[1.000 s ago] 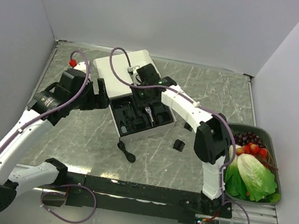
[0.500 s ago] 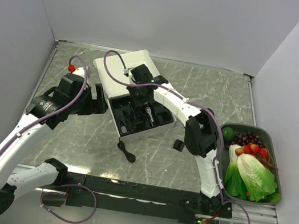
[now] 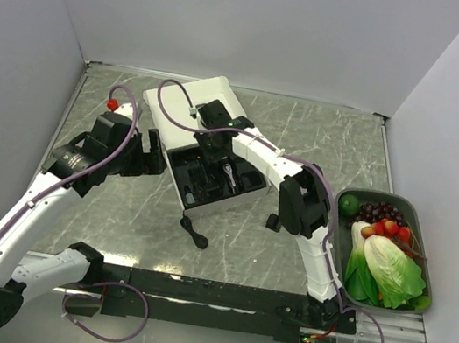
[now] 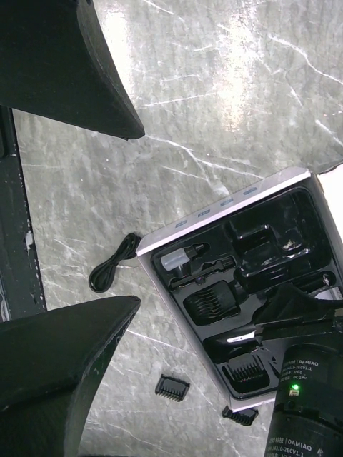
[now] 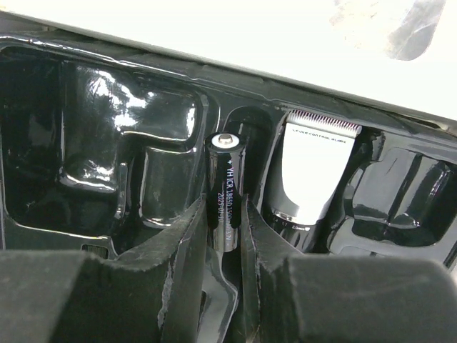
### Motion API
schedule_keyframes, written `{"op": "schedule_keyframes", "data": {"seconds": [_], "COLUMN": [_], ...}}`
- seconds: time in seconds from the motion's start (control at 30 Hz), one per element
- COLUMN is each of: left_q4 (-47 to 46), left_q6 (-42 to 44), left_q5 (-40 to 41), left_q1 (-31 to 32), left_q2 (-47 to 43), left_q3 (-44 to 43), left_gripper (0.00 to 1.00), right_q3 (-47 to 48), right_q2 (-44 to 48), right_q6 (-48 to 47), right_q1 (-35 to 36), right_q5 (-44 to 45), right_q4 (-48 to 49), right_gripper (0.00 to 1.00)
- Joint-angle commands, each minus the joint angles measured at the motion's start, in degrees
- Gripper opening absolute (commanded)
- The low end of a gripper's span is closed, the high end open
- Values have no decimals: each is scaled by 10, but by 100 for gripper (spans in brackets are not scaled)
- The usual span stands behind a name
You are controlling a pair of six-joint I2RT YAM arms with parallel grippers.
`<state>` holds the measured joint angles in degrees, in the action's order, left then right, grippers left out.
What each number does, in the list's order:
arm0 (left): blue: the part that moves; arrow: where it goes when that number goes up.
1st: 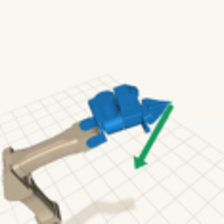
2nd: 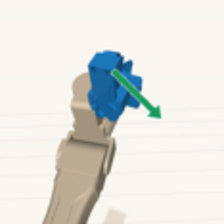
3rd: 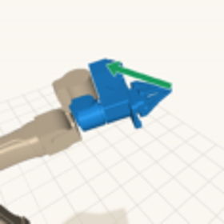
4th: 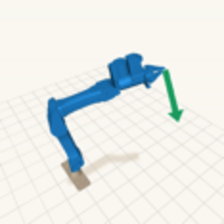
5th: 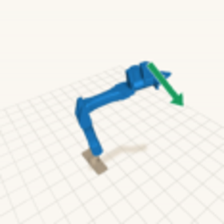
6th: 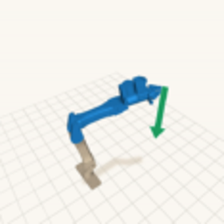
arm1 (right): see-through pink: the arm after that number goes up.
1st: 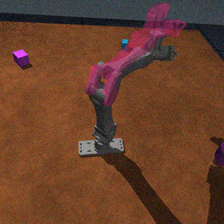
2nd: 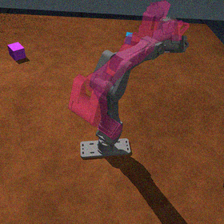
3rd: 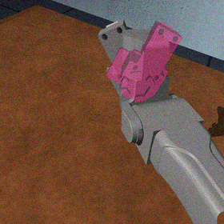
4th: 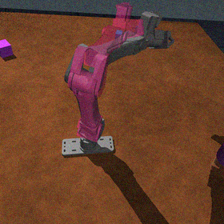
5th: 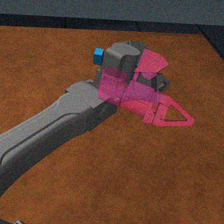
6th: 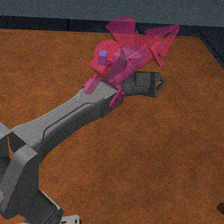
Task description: Sort the hair-cutting tools
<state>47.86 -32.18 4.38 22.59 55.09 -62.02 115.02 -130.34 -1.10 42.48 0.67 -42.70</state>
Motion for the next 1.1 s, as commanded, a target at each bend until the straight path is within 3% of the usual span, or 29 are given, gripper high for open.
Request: {"op": "schedule_keyframes", "data": {"seconds": [0.0,0.13,0.23,0.6,0.7,0.83,0.9,1.07], "left_q4": [-11,-13,-15,-22,-23,-22,-22,-18], "left_q6": [7,8,7,1,-2,-2,-2,-2], "left_q5": [-6,-7,-10,-16,-16,-17,-17,-13], "left_q1": [1,1,1,1,1,1,1,1], "left_q2": [2,1,1,-3,-7,-8,-8,-8], "left_q3": [-6,-3,0,6,9,9,8,8], "left_gripper": [97,97,96,96,96,96,96,96], "right_q3": [13,9,16,42,39,45,44,35], "right_q2": [-8,3,17,67,76,70,67,62], "right_q6": [8,10,10,7,6,6,8,8], "right_q1": [-5,-5,-3,-3,-2,-1,-1,0], "right_q5": [7,2,1,30,39,43,42,38], "right_q4": [-2,0,-1,-6,2,-4,-4,5], "right_gripper": [34,48,52,55,50,24,16,10]}}
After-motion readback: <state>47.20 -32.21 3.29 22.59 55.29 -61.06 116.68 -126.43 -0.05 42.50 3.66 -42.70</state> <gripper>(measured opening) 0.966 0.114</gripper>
